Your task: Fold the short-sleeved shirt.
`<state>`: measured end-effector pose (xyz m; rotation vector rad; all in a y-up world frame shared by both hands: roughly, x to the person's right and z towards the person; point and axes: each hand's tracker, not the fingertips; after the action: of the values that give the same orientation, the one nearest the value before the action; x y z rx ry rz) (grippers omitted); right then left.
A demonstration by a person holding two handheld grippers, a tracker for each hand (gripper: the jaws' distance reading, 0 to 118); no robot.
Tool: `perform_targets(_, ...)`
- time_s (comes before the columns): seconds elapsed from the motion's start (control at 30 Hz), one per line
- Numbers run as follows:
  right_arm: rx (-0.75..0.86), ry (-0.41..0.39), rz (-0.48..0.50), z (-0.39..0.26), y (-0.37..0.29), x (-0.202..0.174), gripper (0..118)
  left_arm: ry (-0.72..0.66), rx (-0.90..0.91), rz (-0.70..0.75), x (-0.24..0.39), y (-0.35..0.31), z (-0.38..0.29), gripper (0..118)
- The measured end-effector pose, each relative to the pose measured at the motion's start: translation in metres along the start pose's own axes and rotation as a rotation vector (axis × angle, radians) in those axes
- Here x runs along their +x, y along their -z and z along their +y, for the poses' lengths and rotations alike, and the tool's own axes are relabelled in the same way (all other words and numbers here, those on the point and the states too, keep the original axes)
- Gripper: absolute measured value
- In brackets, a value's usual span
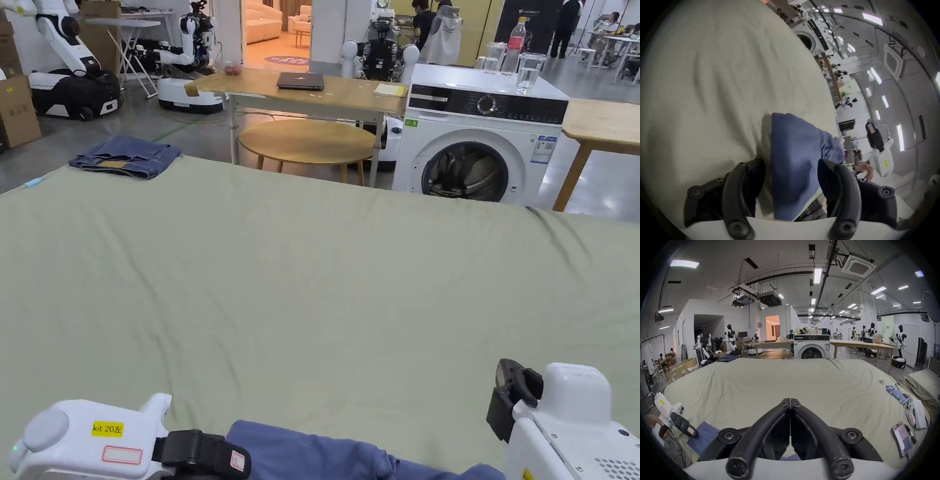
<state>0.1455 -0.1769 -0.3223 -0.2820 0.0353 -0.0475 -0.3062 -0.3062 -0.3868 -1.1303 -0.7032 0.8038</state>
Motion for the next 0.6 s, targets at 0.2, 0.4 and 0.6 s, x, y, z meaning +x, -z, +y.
perform_targets(0.2,-0.014,0.001,-0.001,-0.003,-0.001,0.000,0,-0.045,0.048,-0.052,-0.019,0.014,0.000,30)
perform_targets(0.4,-0.025,0.007,-0.007,-0.005,-0.001,0.003,0,-0.044,0.074,-0.080,-0.010,0.015,-0.008,6)
perform_targets(0.6,-0.028,0.010,-0.013,-0.002,-0.002,0.007,0,-0.009,0.111,-0.082,0.005,-0.014,0.000,4)
